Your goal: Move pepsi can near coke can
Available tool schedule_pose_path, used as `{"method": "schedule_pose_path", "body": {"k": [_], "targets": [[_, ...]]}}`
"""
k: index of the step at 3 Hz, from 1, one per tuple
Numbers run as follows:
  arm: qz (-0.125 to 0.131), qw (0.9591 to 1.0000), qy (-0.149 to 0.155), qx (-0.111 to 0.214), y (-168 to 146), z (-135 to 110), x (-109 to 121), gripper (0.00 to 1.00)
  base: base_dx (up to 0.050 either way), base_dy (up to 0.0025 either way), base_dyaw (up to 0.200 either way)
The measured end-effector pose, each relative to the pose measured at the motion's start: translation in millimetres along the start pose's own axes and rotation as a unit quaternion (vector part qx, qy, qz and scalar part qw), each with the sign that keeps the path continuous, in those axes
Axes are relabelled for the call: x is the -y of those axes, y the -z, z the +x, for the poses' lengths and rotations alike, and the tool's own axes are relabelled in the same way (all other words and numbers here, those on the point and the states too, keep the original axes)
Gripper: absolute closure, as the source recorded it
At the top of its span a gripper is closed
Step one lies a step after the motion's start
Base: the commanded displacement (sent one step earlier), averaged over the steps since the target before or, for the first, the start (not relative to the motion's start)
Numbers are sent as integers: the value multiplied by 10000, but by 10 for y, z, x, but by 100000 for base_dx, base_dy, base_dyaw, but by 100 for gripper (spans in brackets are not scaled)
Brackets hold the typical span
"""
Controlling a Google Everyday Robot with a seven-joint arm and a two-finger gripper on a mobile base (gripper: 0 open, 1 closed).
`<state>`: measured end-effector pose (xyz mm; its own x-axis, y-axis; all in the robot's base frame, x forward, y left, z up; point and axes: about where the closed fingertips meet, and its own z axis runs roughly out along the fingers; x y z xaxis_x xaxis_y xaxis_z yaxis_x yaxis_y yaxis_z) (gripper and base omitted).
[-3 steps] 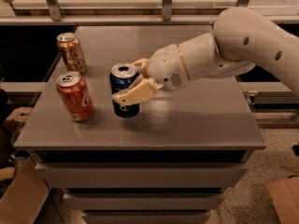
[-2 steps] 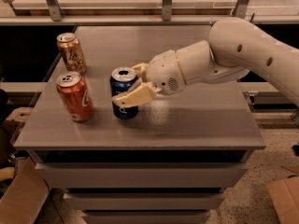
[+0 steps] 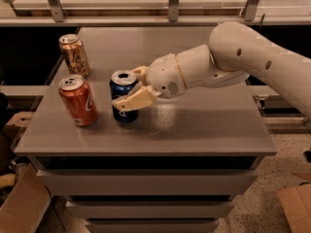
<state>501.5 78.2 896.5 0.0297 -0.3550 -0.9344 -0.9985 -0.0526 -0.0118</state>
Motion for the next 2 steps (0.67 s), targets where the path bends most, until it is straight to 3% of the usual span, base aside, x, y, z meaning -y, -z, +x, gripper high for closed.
{"method": "schedule_pose_path", "body": {"k": [2], "targets": [[-191, 9997, 74, -122, -203, -12, 32, 100, 0, 0, 0]]}}
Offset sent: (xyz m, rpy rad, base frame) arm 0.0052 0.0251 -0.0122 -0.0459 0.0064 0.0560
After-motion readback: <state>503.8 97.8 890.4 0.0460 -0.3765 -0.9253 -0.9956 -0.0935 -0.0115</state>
